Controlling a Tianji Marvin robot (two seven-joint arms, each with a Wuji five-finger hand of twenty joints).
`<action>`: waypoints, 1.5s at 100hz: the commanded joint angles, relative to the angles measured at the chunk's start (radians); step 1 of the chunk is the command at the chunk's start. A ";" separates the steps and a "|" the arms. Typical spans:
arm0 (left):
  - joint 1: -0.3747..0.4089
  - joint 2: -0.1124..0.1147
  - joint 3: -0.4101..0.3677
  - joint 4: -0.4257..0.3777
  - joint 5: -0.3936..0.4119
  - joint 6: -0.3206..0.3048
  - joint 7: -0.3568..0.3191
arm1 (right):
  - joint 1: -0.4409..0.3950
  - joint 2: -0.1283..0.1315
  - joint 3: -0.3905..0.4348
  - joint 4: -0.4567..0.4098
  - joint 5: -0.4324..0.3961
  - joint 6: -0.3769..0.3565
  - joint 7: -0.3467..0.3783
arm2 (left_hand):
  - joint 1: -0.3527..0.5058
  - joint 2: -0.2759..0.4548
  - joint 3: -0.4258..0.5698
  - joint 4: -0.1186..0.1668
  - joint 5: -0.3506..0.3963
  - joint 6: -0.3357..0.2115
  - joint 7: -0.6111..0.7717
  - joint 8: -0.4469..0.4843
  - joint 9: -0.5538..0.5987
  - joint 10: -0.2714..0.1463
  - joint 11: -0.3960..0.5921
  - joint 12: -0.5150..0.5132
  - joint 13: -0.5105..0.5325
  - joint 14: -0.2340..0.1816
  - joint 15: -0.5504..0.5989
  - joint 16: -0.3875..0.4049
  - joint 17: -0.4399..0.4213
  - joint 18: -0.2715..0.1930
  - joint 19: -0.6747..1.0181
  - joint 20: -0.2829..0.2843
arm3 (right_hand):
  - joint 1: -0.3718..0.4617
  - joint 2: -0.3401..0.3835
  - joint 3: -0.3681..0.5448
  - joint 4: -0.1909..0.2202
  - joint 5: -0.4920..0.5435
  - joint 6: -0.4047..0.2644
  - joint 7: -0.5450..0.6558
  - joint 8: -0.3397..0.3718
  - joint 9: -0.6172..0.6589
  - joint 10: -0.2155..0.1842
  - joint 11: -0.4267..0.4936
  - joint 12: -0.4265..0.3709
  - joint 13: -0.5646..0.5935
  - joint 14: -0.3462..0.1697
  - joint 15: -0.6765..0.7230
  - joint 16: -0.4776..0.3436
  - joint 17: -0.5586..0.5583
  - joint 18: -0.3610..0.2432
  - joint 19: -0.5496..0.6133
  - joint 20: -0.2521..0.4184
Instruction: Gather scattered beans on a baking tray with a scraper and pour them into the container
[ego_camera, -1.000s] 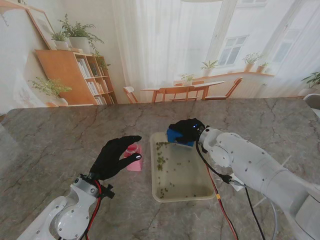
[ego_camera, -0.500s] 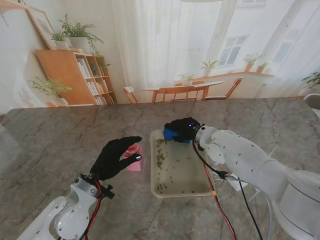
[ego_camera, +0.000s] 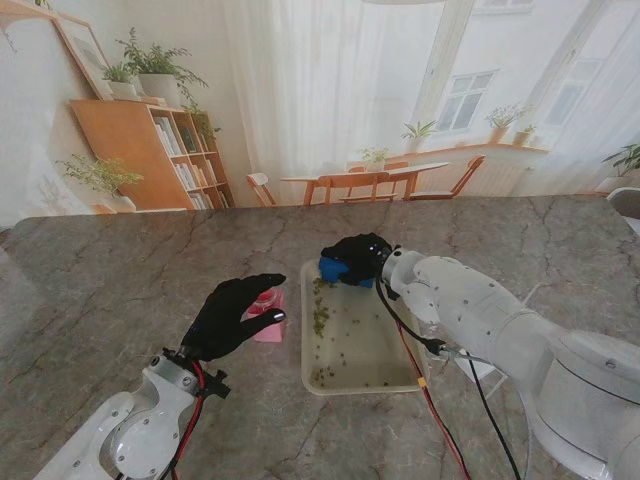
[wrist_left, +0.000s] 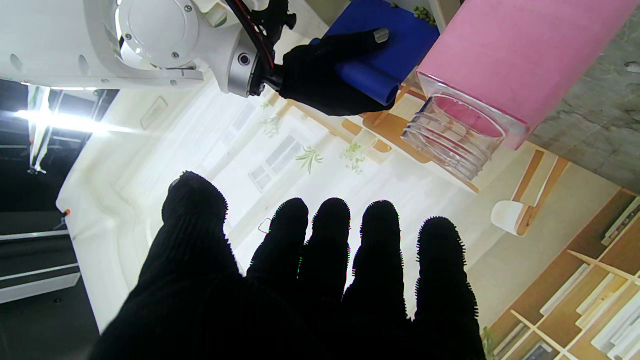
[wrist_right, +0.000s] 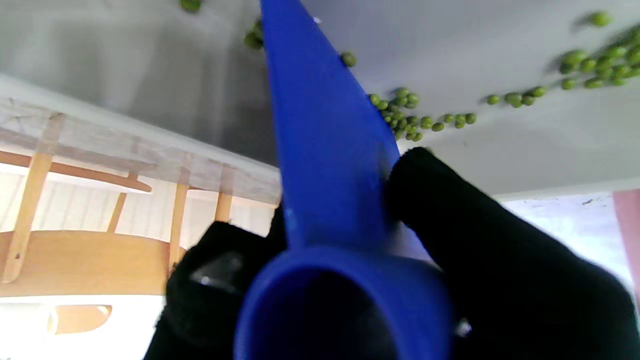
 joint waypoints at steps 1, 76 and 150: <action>0.006 -0.001 0.002 -0.001 -0.001 0.003 0.002 | -0.008 -0.011 -0.002 0.002 0.003 -0.010 0.015 | 0.030 0.060 -0.017 0.103 0.022 -0.026 0.005 0.014 0.006 -0.029 0.002 0.024 0.010 -0.006 0.002 0.006 0.001 0.010 0.018 0.024 | 0.034 -0.011 0.068 -0.001 0.035 -0.074 0.035 0.036 0.017 -0.004 0.036 0.015 0.094 -0.108 0.021 -0.002 0.043 -0.209 0.097 0.037; 0.005 0.000 0.004 0.001 -0.014 -0.005 -0.015 | -0.112 0.074 0.086 -0.167 -0.060 -0.084 0.047 | 0.028 0.055 -0.017 0.103 0.024 -0.025 0.004 0.013 0.008 -0.025 0.001 0.023 0.011 -0.001 0.001 0.007 0.000 0.017 0.014 0.026 | 0.013 -0.117 0.149 -0.016 0.118 -0.117 0.031 -0.009 0.090 -0.009 0.007 0.010 0.160 -0.112 0.023 0.018 0.061 -0.257 0.161 0.093; -0.044 0.011 0.099 0.011 0.042 -0.078 -0.021 | -0.297 0.192 0.299 -0.437 -0.151 -0.063 0.199 | 0.029 0.036 -0.017 0.102 0.025 -0.030 0.000 0.006 0.014 -0.023 0.000 0.018 0.016 0.005 0.001 0.004 0.003 0.022 0.005 0.029 | 0.010 -0.149 0.168 -0.023 0.140 -0.131 0.037 -0.032 0.113 -0.008 -0.013 0.019 0.177 -0.108 0.019 0.030 0.065 -0.267 0.176 0.112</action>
